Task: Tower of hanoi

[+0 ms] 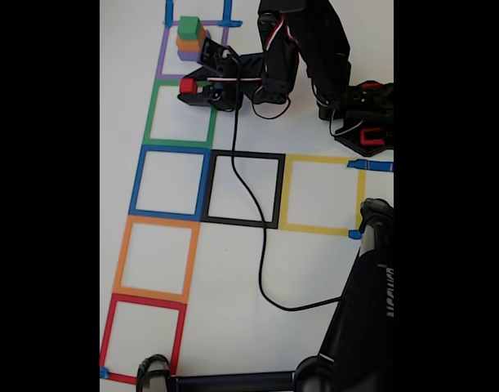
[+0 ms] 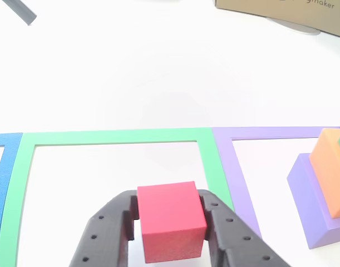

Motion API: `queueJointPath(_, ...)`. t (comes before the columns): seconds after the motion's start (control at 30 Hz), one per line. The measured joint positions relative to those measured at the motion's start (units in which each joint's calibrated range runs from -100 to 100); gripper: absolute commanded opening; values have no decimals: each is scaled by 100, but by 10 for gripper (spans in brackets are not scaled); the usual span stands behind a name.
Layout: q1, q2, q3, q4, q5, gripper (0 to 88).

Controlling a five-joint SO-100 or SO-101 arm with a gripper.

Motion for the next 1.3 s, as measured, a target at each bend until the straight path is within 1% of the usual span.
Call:
queueJointPath(0.43, -281, 692, -629, 0, 0, 15)
queueJointPath(0.8, -339, 802, -664, -8, 0, 32)
queueJointPath(0.83, -339, 802, -664, -8, 0, 58)
queueJointPath(0.97, -363, 844, -691, -16, 0, 110)
queueJointPath(1.2, -398, 903, -699, -16, 0, 166)
queueJointPath(1.3, -398, 903, -708, -16, 0, 173)
